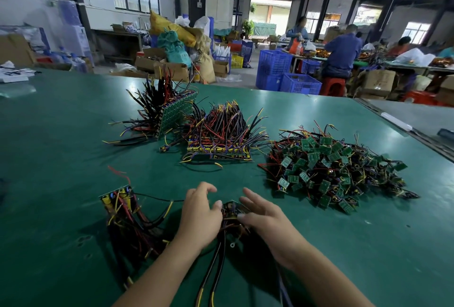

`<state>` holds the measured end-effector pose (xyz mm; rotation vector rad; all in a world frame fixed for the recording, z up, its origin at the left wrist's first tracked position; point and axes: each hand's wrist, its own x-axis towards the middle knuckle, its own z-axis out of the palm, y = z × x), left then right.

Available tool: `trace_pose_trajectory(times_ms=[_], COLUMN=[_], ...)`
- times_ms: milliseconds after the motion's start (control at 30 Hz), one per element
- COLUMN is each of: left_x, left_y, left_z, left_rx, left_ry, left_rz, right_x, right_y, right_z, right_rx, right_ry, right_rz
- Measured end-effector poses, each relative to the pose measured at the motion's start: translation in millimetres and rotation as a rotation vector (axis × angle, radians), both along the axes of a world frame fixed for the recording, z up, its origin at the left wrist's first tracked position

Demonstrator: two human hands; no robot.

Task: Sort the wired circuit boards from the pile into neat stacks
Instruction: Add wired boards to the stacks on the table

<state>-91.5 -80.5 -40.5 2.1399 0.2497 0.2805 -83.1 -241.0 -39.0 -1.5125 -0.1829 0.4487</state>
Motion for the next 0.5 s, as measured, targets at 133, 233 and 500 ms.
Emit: trace_pose_trajectory(times_ms=[133,233,500], left_x=[-2.0,-2.8,-6.0], left_y=[-6.1,-10.3,-17.7], left_z=[4.7,11.6,18.7], left_rx=[-0.483,-0.751,-1.037], left_ry=[0.116,0.104,0.041], left_rz=[0.043,0.105,0.001], right_x=[-3.9,-6.0,-6.7], right_y=[10.9,15.6,19.0], right_z=[-4.4,-5.0,-2.9], right_rx=[-0.040,-0.032,0.254], right_ry=[-0.044,-0.050,0.150], right_rz=[-0.118,-0.216,-0.214])
